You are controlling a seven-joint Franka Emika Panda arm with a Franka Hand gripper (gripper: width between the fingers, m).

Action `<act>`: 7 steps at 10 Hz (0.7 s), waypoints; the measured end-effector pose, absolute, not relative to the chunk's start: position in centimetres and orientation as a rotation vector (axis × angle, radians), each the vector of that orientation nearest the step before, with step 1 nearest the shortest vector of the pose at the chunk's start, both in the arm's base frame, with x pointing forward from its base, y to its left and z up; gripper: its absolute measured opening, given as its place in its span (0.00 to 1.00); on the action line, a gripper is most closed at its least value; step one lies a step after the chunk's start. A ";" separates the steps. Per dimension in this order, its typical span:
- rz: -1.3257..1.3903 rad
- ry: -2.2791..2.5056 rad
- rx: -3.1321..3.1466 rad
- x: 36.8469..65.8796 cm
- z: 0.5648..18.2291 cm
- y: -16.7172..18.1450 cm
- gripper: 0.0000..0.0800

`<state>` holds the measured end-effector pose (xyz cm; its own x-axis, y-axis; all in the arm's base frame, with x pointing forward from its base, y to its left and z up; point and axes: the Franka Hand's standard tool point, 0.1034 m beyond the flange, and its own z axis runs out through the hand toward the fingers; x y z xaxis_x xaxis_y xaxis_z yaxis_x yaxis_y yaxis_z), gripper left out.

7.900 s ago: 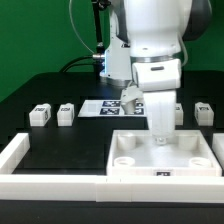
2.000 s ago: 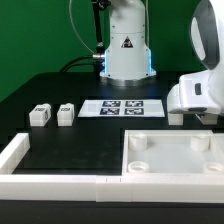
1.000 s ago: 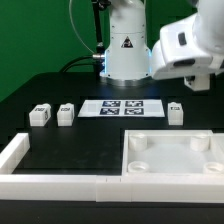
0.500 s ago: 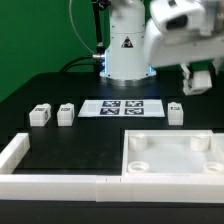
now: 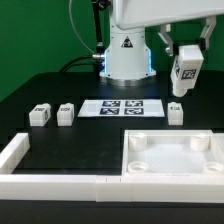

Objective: Assemble one leg

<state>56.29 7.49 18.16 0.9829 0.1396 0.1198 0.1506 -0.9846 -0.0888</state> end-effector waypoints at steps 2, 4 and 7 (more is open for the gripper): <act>-0.553 -0.205 -3.011 57.5 18.3 6.9 0.37; -0.861 -0.211 -2.950 59.1 17.2 8.3 0.37; -0.984 -0.214 -2.911 59.7 14.2 9.4 0.37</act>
Offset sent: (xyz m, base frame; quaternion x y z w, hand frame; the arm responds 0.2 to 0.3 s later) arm 0.0433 0.0274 -0.0069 -0.0044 0.2263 -0.0047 0.9740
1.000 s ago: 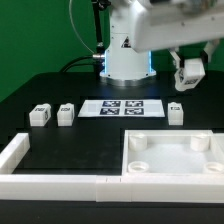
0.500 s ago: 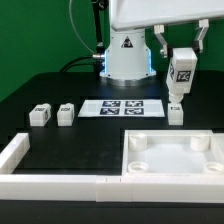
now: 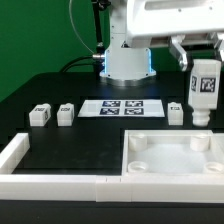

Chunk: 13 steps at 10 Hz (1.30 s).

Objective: Assemble one leg

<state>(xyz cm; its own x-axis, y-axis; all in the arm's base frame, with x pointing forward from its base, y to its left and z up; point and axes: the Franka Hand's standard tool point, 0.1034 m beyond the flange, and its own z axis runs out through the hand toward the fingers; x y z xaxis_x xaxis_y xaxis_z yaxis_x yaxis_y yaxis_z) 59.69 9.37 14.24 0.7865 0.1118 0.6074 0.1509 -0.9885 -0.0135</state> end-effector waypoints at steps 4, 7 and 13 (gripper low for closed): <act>-0.987 -0.215 -2.911 59.7 14.4 9.3 0.37; -0.983 -0.227 -2.897 61.4 13.6 10.3 0.37; -0.965 -0.227 -2.894 62.4 11.6 11.0 0.37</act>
Offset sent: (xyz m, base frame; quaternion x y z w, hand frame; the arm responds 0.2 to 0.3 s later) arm 0.0000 0.0000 0.0000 0.0000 0.0000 0.0000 1.0000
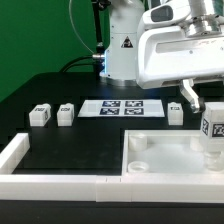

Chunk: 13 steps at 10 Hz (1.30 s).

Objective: Assemble one leg

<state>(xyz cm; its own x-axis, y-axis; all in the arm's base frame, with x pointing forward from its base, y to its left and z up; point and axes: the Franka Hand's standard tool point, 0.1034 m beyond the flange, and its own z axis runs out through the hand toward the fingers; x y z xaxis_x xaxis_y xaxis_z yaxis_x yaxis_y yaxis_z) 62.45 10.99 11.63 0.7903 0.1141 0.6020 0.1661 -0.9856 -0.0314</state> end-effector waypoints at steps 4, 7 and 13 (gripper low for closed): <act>-0.941 -0.244 -2.895 61.9 10.7 11.8 0.37; -0.953 -0.253 -2.888 62.0 10.7 12.4 0.37; -0.943 -0.252 -2.901 61.7 10.3 11.4 0.37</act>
Offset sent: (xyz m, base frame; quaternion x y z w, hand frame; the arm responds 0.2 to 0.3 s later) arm -0.0087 0.0140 -0.0065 -0.0023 -0.0065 0.0080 0.9999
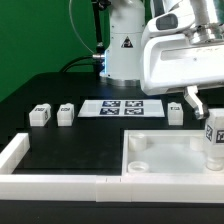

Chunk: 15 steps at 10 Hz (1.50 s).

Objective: Assemble one leg

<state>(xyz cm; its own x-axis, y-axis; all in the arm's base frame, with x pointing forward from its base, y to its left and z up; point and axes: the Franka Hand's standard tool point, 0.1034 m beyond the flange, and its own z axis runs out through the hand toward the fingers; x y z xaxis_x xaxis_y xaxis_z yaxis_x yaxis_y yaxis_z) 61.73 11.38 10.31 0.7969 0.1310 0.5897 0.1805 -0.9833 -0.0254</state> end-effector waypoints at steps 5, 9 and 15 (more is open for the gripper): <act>-0.924 -0.253 -2.906 61.4 9.1 11.5 0.37; -0.914 -0.253 -2.909 61.4 8.9 11.5 0.64; -0.914 -0.253 -2.909 61.4 8.9 11.5 0.81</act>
Offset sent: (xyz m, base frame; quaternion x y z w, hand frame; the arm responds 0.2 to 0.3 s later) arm 0.0047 0.0040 -0.0138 -0.0087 0.0209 0.0086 0.9997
